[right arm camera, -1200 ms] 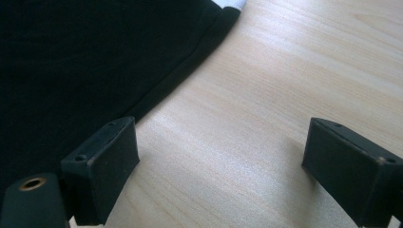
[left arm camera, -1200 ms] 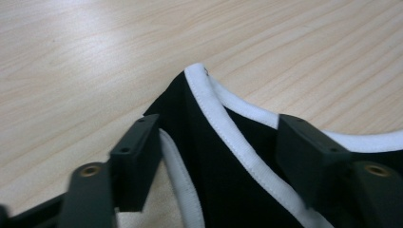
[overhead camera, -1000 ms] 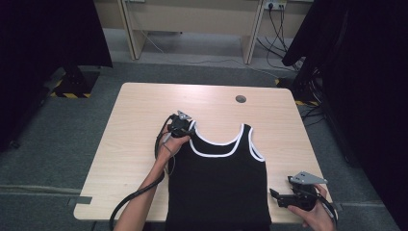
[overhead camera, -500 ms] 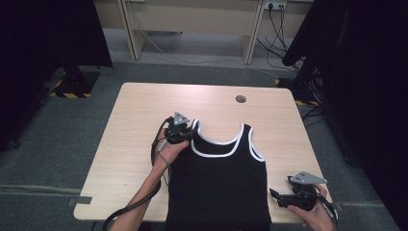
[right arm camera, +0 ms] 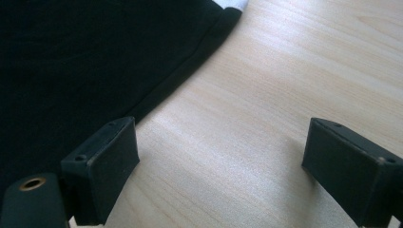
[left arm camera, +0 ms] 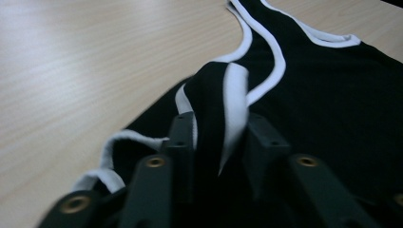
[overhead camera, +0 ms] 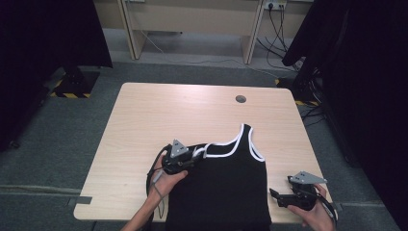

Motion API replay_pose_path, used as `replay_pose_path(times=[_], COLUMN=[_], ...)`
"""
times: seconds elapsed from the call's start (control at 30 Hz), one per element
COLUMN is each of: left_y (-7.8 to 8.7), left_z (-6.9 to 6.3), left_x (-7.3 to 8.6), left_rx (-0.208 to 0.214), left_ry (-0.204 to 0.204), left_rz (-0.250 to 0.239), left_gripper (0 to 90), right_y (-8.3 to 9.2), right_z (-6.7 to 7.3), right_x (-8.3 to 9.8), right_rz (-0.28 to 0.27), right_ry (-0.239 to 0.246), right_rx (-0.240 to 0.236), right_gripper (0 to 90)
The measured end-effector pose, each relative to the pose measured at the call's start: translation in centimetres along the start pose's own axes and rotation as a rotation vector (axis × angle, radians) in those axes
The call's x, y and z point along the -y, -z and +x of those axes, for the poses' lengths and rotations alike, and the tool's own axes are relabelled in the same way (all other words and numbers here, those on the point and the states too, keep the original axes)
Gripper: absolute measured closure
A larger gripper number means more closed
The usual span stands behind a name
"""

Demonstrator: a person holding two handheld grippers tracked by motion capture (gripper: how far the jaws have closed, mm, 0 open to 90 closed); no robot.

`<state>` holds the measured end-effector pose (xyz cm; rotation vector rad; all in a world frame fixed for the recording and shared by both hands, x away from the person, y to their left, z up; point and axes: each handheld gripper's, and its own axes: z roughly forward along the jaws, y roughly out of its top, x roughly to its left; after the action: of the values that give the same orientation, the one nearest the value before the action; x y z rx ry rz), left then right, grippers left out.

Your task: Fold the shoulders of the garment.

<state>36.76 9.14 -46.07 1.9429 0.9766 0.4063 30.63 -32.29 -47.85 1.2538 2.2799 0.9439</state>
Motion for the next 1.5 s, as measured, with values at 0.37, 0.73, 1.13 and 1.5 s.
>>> replay_pose_path(times=[0.37,0.73,1.13,1.5], left_y=[0.7,-1.1,3.4,4.5], left_z=[-1.4,-1.8,-2.4,-2.1], left_x=[-1.4,0.1,2.0,4.1], left_rx=[0.030,0.039,0.049,0.034], left_ry=[-0.039,-0.100,-0.099,-0.059], left_rz=[-0.039,0.019,-0.020,-0.018], left_gripper=[38.3,78.7,78.9,54.0], right_y=[0.0,0.0,0.0,0.0], right_z=[0.0,0.0,0.0,0.0], right_x=[0.0,0.0,0.0,0.0], right_rz=[0.001,0.000,0.000,0.000], right_ry=[-0.003,-0.003,-0.002,-0.001], right_rx=[0.002,0.001,0.001,0.001], right_gripper=[12.0,12.0,12.0,12.0])
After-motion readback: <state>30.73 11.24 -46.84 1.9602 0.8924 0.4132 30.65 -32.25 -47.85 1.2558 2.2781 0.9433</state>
